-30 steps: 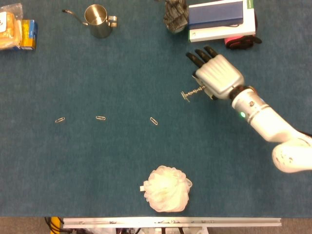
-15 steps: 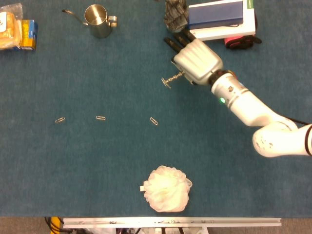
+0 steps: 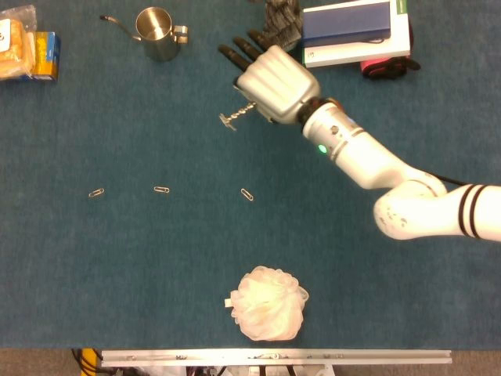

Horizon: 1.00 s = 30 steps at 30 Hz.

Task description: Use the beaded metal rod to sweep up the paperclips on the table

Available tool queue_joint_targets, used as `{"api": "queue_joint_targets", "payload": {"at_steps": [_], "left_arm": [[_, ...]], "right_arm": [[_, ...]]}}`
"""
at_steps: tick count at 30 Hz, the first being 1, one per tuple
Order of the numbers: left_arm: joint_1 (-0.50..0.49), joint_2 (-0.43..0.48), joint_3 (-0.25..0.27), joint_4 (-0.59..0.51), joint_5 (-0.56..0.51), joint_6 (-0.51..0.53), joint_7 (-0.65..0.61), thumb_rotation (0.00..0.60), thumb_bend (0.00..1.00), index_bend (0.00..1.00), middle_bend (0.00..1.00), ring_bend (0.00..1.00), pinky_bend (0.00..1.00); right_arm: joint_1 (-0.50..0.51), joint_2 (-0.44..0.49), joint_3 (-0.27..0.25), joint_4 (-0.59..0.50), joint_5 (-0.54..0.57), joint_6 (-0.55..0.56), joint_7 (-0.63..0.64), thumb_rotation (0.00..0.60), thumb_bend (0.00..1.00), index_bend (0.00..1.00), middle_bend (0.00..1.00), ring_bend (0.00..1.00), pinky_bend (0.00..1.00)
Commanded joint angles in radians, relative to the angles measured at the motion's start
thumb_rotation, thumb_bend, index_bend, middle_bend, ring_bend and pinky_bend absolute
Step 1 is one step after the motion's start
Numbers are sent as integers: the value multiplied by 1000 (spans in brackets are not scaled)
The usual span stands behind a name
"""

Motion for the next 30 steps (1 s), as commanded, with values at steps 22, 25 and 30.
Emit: {"api": "queue_joint_targets", "payload": {"at_steps": [22, 25, 30], "left_arm": [[26, 14, 4, -19, -9, 25, 6, 600, 137, 495, 396, 289, 348], [27, 13, 4, -17, -12, 22, 9, 600, 137, 495, 396, 289, 348], [29, 12, 4, -23, -14, 25, 18, 600, 137, 495, 396, 289, 348]], "right_arm": [[122, -112, 48, 120, -17, -39, 107, 600, 358, 597, 65, 0, 75], [127, -120, 50, 126, -24, -39, 123, 600, 358, 598, 65, 0, 75], [125, -143, 55, 141, -68, -16, 164, 600, 394, 595, 65, 0, 75]]}}
